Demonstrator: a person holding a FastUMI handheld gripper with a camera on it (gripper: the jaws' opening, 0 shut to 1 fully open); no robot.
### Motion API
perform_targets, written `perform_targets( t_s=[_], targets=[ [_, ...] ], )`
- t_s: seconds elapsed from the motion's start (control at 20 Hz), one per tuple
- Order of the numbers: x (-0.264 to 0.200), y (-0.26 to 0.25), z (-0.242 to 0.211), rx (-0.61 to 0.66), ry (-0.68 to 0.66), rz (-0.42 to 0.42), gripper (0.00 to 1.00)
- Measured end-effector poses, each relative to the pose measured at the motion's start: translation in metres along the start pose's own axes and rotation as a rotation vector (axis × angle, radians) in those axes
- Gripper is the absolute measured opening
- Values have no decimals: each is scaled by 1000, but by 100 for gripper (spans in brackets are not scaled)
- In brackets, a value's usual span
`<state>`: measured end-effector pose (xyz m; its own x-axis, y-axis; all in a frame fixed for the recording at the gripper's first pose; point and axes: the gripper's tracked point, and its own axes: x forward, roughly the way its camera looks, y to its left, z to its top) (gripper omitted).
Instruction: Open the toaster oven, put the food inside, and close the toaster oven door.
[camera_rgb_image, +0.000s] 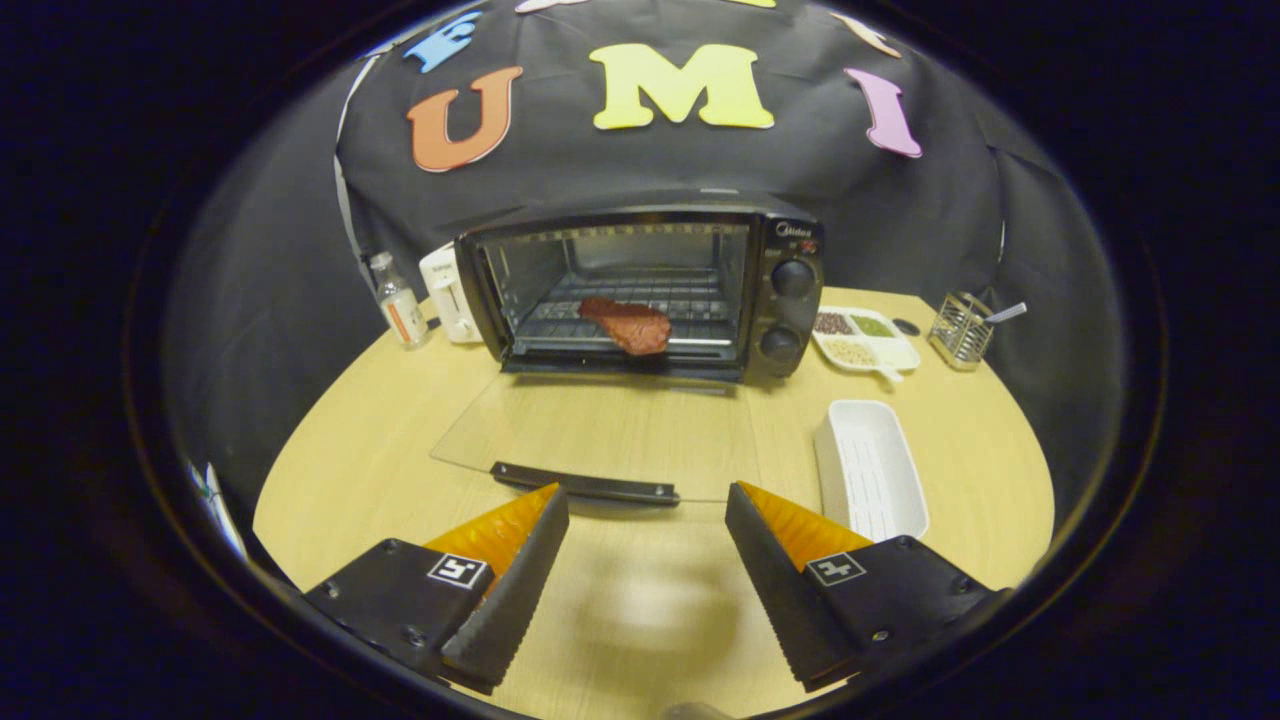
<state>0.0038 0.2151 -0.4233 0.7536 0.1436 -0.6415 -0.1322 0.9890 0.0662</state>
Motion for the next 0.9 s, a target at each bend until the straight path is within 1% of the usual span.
perform_targets(
  t_s=[0.2, 0.4, 0.65, 0.9],
  targets=[
    [16, 11, -21, -4, 37, -2, 100],
    [40, 23, -33, 10, 77, 3, 100],
    [60, 24, -33, 1, 88, -26, 100],
    [65, 27, -33, 2, 108, -22, 100]
  ],
)
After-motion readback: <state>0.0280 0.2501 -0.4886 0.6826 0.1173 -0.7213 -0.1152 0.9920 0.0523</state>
